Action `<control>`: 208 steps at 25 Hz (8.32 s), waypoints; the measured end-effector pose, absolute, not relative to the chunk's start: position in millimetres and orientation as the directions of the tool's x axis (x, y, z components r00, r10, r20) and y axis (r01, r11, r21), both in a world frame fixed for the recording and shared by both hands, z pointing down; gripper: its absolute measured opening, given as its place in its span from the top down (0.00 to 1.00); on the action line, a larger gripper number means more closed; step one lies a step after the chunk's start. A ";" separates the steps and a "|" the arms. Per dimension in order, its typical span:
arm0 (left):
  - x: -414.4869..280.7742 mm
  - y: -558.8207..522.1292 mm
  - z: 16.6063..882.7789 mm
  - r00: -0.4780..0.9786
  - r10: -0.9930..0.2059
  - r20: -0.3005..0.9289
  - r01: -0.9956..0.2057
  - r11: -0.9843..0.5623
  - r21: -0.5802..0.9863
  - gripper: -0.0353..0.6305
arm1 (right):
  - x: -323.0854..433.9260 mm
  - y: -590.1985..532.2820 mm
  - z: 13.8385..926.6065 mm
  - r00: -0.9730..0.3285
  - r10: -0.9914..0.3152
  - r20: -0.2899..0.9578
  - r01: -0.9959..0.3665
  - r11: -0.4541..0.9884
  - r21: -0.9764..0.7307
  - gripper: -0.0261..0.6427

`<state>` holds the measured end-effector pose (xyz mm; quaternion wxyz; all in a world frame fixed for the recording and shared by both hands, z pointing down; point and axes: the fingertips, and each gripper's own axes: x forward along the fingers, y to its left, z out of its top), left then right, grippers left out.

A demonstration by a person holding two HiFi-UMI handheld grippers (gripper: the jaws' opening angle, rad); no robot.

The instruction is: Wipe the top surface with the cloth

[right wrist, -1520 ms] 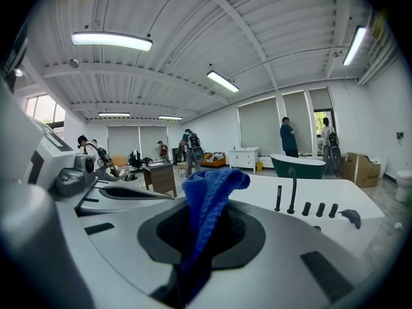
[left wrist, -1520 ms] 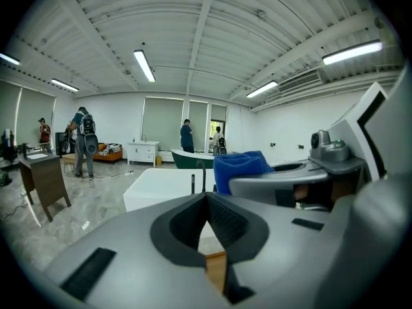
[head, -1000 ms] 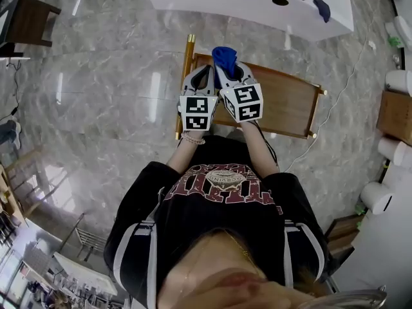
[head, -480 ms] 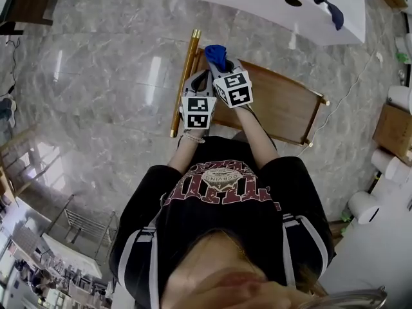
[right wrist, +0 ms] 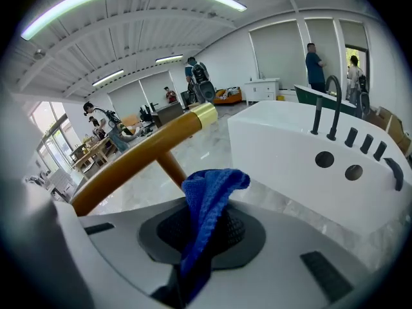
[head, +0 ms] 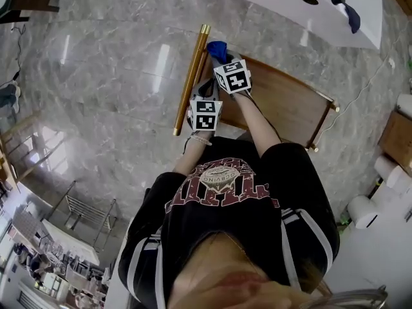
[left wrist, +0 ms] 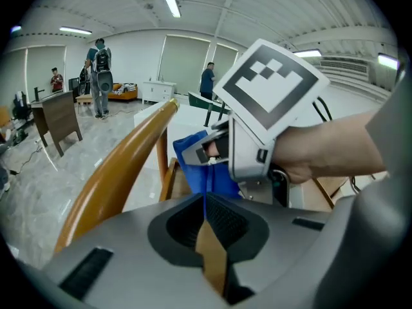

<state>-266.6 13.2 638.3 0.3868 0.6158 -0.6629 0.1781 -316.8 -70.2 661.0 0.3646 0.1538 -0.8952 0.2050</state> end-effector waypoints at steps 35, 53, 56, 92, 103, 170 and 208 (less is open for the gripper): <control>-191.1 31.3 711.7 0.199 -0.504 0.840 -0.970 0.018 0.241 0.88 | -287.5 -74.8 702.4 -0.646 -0.152 0.748 -0.452 0.866 -0.214 0.88; -173.0 37.8 722.9 0.190 -0.486 0.853 -0.977 -0.009 0.212 0.88 | -236.8 -83.5 705.4 -0.612 -0.184 0.769 -0.496 0.847 -0.192 0.88; -171.6 37.7 722.6 0.185 -0.483 0.856 -0.981 -0.039 0.190 0.88 | -228.5 -84.5 705.7 -0.606 -0.189 0.772 -0.507 0.840 -0.192 0.88; -161.7 39.4 724.1 0.096 -0.447 0.889 -0.985 -0.168 0.022 0.88 | -118.8 -105.4 707.2 -0.548 -0.250 0.798 -0.617 0.765 -0.184 0.88; -160.5 38.8 726.4 0.072 -0.443 0.894 -0.981 -0.195 -0.017 0.88 | -87.4 -112.8 710.5 -0.529 -0.273 0.804 -0.645 0.744 -0.172 0.88; -157.1 38.7 728.9 -0.041 -0.409 0.912 -0.977 -0.176 -0.123 0.88 | 115.5 -154.7 715.7 -0.357 -0.410 0.839 -0.815 0.575 -0.065 0.88; 72.4 -42.5 728.9 0.378 -0.317 0.870 -0.857 -0.475 0.199 0.88 | 193.3 -162.9 720.5 -0.278 -0.445 0.852 -0.887 0.459 -0.050 0.88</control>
